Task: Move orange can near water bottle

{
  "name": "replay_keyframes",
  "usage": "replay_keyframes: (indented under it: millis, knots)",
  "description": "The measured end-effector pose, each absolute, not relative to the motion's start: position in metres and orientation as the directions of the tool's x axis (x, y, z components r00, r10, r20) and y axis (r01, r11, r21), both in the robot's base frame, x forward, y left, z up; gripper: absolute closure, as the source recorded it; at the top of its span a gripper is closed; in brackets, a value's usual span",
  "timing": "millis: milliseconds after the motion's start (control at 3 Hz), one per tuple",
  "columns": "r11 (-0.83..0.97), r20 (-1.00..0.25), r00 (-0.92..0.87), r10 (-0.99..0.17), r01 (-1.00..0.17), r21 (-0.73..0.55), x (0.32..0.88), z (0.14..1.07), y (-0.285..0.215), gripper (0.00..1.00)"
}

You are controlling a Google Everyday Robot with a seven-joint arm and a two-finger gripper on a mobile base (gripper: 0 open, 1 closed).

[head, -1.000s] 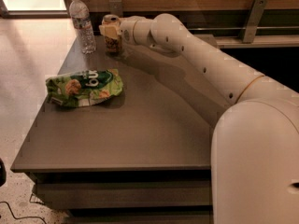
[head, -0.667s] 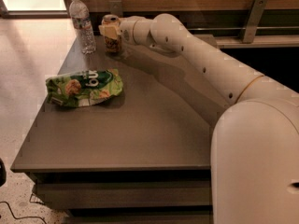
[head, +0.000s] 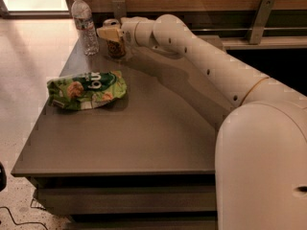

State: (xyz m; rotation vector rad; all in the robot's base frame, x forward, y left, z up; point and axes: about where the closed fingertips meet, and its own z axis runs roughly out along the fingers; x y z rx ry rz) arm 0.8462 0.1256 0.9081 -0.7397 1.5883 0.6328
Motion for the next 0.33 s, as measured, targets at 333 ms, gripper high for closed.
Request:
replay_keyframes:
  millis: [333]
  knots:
    - [0.648, -0.990, -0.085, -0.111, -0.762, -0.007, 0.8461, 0.9078, 0.1264, 0.00]
